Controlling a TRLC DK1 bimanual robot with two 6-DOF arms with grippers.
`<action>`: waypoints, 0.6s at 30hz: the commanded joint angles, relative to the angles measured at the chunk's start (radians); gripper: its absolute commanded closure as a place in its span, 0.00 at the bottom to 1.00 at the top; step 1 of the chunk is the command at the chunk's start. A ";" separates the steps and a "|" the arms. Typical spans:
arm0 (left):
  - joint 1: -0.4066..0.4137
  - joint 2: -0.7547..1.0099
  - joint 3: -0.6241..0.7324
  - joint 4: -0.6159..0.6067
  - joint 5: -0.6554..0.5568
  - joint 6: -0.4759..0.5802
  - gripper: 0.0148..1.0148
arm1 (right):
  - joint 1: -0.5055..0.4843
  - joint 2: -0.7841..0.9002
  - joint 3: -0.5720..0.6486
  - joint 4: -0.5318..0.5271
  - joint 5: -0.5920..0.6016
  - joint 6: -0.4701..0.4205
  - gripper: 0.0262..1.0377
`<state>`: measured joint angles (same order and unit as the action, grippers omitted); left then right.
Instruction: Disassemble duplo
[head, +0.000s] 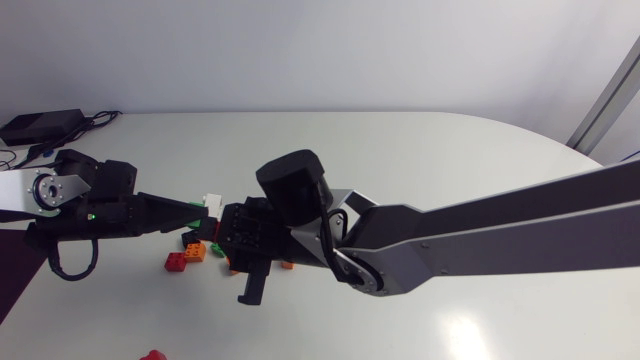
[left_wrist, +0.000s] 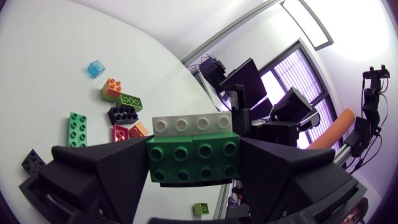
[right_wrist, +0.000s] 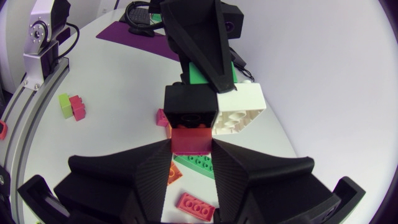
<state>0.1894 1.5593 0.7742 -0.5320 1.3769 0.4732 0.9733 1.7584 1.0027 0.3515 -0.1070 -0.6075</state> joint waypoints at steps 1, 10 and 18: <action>0.008 -0.027 -0.015 0.000 0.044 0.031 0.76 | -0.008 0.009 -0.039 -0.011 0.026 -0.008 0.76; 0.030 -0.018 -0.012 -0.002 0.044 0.050 0.76 | -0.074 0.021 -0.013 -0.091 0.194 -0.032 0.76; 0.045 -0.045 -0.024 -0.002 0.042 0.071 0.76 | -0.077 0.171 0.083 -0.224 0.368 -0.092 0.66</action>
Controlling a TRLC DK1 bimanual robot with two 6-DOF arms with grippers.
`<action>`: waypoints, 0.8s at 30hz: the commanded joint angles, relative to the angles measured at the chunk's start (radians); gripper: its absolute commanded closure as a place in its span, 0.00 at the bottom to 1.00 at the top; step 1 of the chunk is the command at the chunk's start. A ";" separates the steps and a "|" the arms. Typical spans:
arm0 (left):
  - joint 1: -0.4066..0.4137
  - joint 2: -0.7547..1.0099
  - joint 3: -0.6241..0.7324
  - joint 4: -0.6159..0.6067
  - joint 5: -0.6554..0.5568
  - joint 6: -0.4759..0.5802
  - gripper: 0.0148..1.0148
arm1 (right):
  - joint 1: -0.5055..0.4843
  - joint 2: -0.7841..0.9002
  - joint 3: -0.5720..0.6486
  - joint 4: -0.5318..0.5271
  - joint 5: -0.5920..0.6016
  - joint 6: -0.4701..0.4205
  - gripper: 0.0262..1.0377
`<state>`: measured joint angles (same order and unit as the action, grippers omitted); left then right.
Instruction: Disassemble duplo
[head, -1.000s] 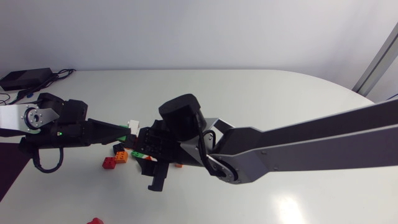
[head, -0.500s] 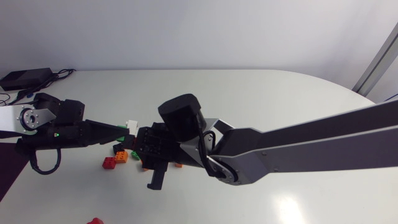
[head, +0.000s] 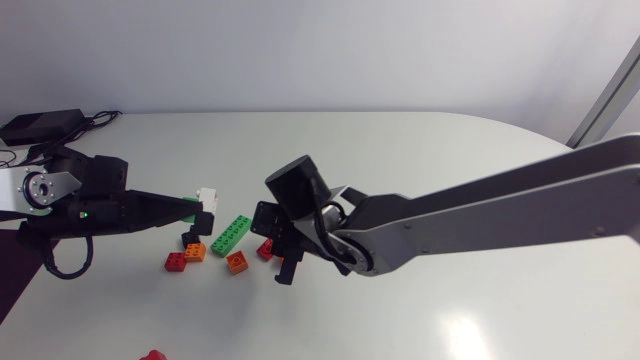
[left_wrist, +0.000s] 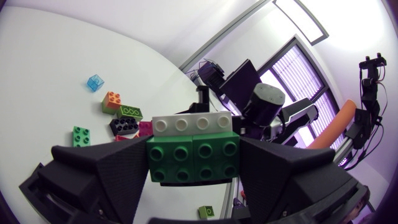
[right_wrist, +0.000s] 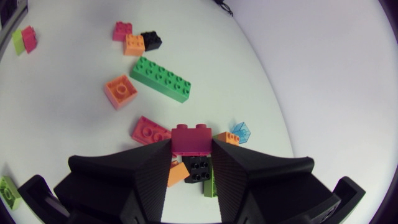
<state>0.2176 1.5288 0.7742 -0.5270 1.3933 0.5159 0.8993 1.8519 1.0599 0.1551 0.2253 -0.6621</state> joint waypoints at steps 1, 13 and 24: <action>0.020 -0.012 -0.024 -0.005 0.026 0.030 0.76 | -0.008 0.099 0.035 -0.028 0.045 -0.041 0.62; 0.042 -0.042 -0.035 -0.007 0.027 0.044 0.76 | -0.017 -0.039 -0.001 -0.031 -0.098 0.044 0.04; 0.060 -0.078 -0.047 -0.004 0.030 0.067 0.72 | -0.198 -0.178 0.061 -0.160 -1.012 0.501 0.04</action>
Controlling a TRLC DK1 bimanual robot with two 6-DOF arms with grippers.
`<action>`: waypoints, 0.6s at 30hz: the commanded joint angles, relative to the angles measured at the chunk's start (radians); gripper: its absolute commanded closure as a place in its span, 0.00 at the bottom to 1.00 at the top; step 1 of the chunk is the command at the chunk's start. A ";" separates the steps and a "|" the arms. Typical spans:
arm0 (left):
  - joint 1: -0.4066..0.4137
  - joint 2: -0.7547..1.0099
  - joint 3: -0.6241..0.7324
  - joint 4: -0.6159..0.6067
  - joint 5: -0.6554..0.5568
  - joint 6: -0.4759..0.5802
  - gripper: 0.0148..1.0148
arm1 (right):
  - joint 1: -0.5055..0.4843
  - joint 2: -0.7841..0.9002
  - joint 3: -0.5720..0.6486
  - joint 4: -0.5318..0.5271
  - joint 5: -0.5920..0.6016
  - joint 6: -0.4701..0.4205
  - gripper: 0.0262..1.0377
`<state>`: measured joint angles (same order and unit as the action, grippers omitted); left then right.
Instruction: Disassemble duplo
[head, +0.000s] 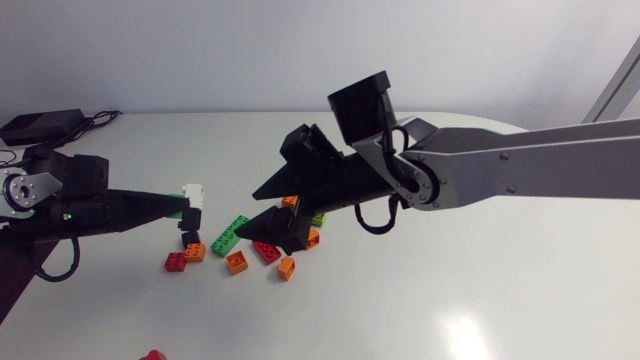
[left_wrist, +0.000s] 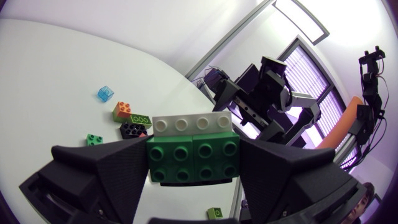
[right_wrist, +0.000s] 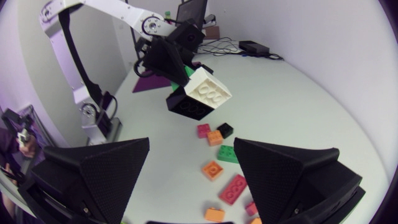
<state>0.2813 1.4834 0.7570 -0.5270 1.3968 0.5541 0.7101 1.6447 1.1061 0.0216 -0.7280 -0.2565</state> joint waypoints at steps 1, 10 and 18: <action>-0.007 -0.044 -0.033 -0.004 0.030 0.033 0.72 | -0.014 0.043 0.023 -0.026 -0.119 0.129 0.04; -0.053 -0.089 -0.048 -0.002 0.045 0.047 0.69 | 0.009 0.121 0.032 0.072 -0.309 0.273 0.04; -0.083 -0.095 -0.039 -0.004 0.096 0.004 0.69 | 0.020 0.138 0.000 0.207 -0.356 0.350 0.04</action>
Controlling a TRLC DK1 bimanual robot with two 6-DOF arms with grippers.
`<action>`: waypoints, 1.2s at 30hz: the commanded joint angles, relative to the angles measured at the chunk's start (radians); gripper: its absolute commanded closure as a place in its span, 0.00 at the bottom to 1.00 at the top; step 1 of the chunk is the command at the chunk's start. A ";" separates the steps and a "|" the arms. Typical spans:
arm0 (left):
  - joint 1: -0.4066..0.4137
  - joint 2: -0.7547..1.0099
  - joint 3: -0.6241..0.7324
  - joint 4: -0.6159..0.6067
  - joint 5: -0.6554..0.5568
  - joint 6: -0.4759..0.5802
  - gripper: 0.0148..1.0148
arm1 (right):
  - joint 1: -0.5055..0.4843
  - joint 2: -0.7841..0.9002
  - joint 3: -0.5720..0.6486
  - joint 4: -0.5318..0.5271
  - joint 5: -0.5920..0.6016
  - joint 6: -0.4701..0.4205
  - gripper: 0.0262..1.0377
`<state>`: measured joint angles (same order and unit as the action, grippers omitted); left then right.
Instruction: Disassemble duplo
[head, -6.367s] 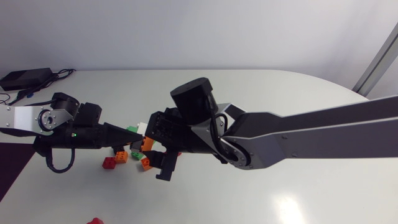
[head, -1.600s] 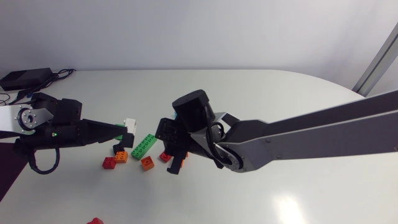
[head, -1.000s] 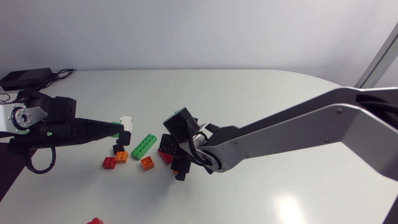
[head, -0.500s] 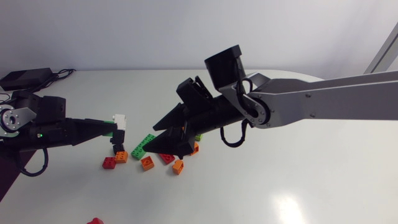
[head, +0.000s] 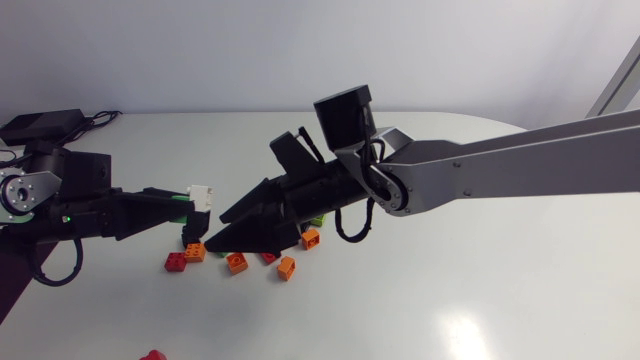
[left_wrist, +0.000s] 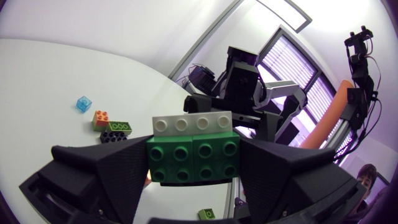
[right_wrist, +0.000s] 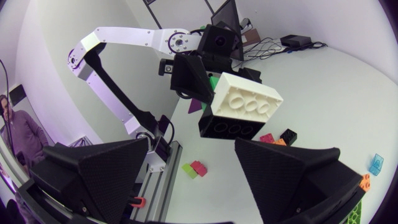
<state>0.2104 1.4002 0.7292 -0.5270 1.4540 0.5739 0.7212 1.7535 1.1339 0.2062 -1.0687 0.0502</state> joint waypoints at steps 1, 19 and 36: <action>-0.017 -0.013 -0.010 -0.005 0.046 -0.022 0.69 | 0.012 0.034 -0.029 0.035 -0.017 0.050 0.04; -0.054 -0.086 -0.020 -0.051 0.082 -0.025 0.69 | 0.038 0.101 -0.026 0.114 -0.074 0.083 0.04; -0.112 -0.050 -0.016 -0.050 0.080 -0.022 0.69 | 0.017 0.097 -0.029 0.210 -0.077 0.157 0.04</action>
<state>0.1040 1.3354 0.7292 -0.5659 1.4925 0.5568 0.7445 1.8439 1.1141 0.3996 -1.1378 0.1768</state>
